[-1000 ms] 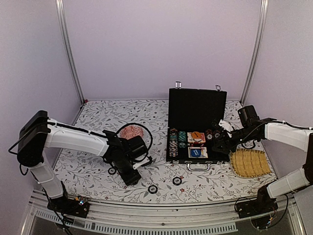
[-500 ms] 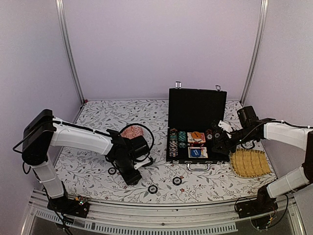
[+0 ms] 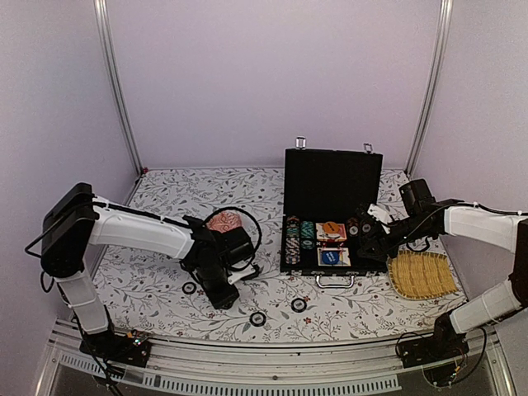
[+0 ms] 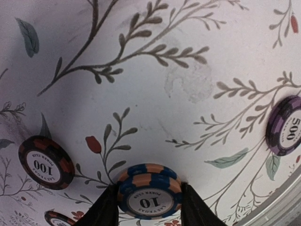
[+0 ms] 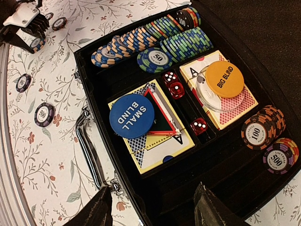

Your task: Pack up texas hold em set

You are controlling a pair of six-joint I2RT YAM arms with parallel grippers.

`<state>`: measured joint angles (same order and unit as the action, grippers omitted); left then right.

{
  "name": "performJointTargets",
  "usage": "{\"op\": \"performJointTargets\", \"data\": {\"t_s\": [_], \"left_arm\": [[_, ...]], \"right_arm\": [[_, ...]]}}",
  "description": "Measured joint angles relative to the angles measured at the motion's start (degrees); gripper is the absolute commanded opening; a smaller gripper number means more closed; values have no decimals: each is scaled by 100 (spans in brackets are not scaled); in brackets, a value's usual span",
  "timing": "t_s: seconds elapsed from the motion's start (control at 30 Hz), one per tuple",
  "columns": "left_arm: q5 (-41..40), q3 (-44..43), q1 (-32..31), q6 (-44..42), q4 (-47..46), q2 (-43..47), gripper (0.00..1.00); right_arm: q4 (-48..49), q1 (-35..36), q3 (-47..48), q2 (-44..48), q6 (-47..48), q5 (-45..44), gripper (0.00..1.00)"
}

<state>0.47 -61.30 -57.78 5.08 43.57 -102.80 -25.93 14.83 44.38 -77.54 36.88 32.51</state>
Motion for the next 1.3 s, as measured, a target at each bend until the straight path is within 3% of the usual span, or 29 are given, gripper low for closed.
{"op": "performJointTargets", "data": {"t_s": [0.27, 0.43, 0.63, 1.0, 1.13, 1.3], "left_arm": [[44, -269, 0, -79, -9, -212, 47], [55, -304, 4, -105, -42, -238, 39], [87, -321, 7, -138, -52, -254, 51], [92, -267, 9, -122, -76, -216, 44], [72, -256, 9, -118, -83, -212, 51], [74, -234, 9, -107, -70, -190, 52]], "right_arm": [[-20, 0, 0, -37, 0, 0, 60], [-22, 0, 0, -66, 2, -2, 60], [-24, 0, 0, -87, 2, 0, 60], [-68, 0, 0, -146, 9, 0, 60], [-72, 0, 2, -173, 11, 0, 60], [-87, 0, 2, -203, 17, 2, 60]]}}
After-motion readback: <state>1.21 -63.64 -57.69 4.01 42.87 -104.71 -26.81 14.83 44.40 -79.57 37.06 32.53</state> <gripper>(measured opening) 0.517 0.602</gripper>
